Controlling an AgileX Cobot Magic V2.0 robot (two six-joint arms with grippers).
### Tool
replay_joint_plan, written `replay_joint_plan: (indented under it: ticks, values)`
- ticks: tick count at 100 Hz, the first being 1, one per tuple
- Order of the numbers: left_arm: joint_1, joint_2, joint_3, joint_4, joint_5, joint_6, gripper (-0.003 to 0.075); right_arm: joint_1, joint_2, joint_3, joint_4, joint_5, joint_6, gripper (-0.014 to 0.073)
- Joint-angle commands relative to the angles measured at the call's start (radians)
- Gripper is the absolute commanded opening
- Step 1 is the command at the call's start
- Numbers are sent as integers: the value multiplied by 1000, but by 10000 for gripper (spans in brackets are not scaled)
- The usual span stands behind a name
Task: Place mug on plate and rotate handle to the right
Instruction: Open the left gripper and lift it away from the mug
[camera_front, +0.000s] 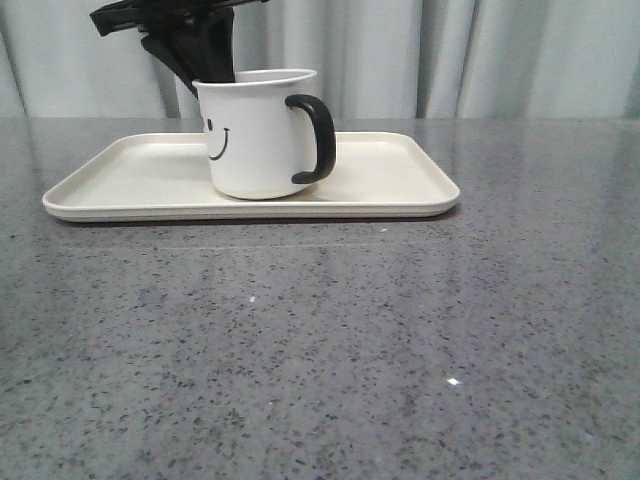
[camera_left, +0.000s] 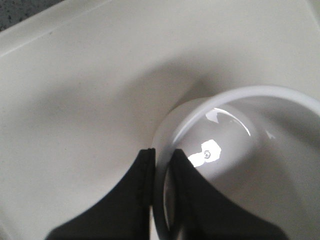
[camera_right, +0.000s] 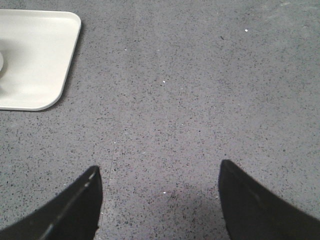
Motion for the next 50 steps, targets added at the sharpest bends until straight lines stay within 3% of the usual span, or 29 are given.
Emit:
replay_joint_plan:
  ticks: [1,28,40,50]
  values:
    - [-7,-46,-31,-21,12,-1,-20,-6,13,-34,-2,-72,-12,501]
    - [-7,-46,-31,-25,12,15,8,-6,13,-34,-2,-73,-12,501]
    - [-7,-48,-35,-24,12,18,140,-6,13,-34,-2,-73,-12,501]
    - [-7,-48,-35,-24,12,18,299,-6,13,-34,-2,-73,-12,501]
